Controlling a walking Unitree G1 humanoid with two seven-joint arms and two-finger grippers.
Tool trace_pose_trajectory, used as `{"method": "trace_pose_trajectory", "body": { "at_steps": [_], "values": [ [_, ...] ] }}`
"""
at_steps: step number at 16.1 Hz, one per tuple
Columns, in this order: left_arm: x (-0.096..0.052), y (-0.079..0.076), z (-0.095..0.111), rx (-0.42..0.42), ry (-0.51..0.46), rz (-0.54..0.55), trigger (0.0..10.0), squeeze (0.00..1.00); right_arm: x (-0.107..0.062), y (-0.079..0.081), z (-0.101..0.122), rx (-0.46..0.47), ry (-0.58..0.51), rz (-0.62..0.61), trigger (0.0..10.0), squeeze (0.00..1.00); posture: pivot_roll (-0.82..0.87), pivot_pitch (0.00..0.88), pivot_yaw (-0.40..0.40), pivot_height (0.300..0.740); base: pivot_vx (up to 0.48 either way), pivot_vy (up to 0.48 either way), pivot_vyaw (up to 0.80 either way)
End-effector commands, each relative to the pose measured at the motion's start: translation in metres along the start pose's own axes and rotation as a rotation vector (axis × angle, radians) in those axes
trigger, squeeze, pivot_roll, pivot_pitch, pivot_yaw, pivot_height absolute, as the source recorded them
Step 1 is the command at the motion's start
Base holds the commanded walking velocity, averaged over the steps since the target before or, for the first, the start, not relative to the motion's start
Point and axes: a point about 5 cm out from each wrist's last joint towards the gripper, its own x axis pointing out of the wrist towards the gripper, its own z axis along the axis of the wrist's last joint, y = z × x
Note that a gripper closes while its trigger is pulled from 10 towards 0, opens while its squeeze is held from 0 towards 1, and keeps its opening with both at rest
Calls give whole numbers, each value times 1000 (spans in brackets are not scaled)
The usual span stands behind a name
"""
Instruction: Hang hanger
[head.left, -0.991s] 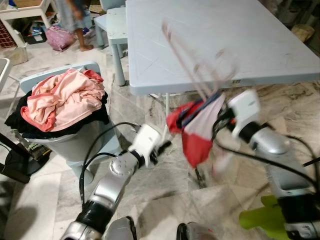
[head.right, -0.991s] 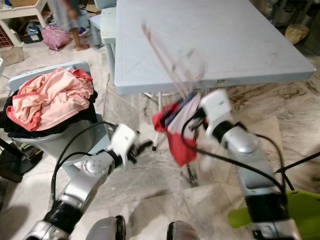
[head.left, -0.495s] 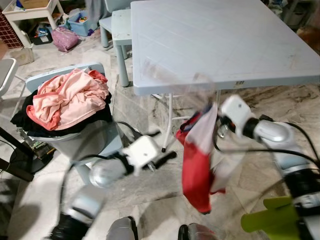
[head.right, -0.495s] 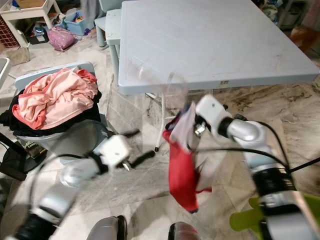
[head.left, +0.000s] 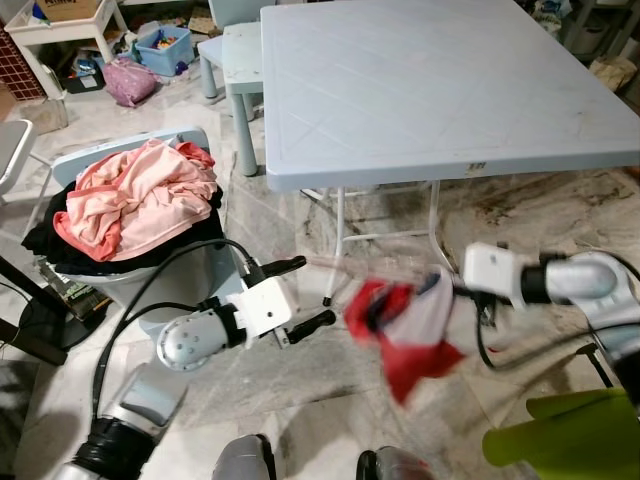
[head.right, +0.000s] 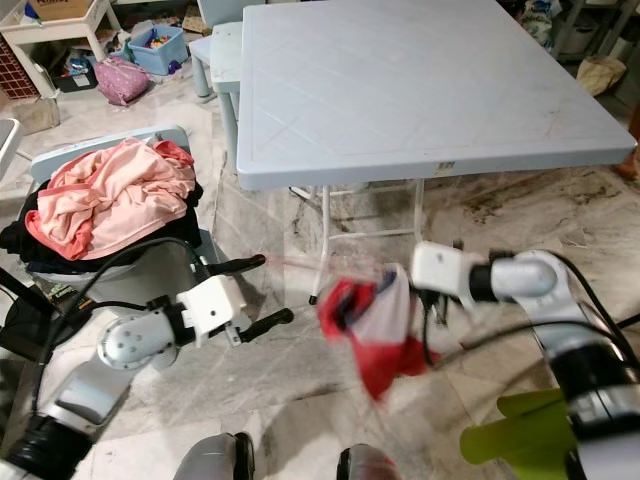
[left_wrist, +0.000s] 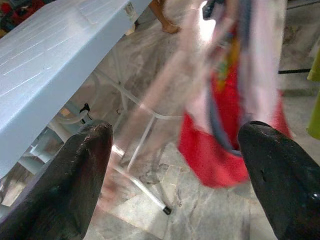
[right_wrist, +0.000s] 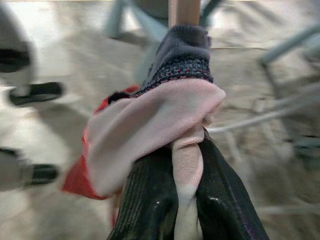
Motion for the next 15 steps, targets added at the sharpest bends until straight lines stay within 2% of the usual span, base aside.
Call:
{"method": "trace_pose_trajectory", "body": {
  "at_steps": [1, 3, 4, 5, 8, 9, 10, 15],
  "values": [
    [0, -2, -2, 15, 9, -5, 10000, 1000, -2, 3, 8, -48, -29, 59, 10000, 0, -66, 77, 27, 740, 0, 0, 0],
    [5, -8, -2, 7, -3, -10, 10000, 1000, 0, 10, 5, -90, -16, 112, 10000, 0, -70, 78, 27, 740, 0, 0, 0],
    [9, -13, -5, -2, 0, -37, 10000, 51, 1, 13, 8, -91, -47, 140, 10000, 0, -70, 78, 27, 740, 0, 0, 0],
    [10, -16, -5, -24, -4, -56, 10000, 0, 2, 13, 12, -102, -58, 150, 10000, 0, -78, 83, 26, 740, 0, 0, 0],
    [17, -25, -6, -95, -21, -130, 9647, 0, 3, 16, 20, -126, -83, 186, 10000, 0, -85, 85, 24, 740, 0, 0, 0],
    [20, -26, -6, -99, -21, -157, 1333, 0, 3, 17, 22, -136, -92, 197, 10000, 0, -85, 85, 24, 740, 0, 0, 0],
    [23, -29, -7, -120, -14, -212, 0, 0, 2, 19, 24, -147, -96, 218, 10000, 0, -96, 90, 23, 740, 0, 0, 0],
    [33, -27, -14, -102, 46, -318, 0, 0, -1, 22, 30, -167, -94, 256, 10000, 0, -101, 93, 24, 740, 0, 0, 0]
  ]
}}
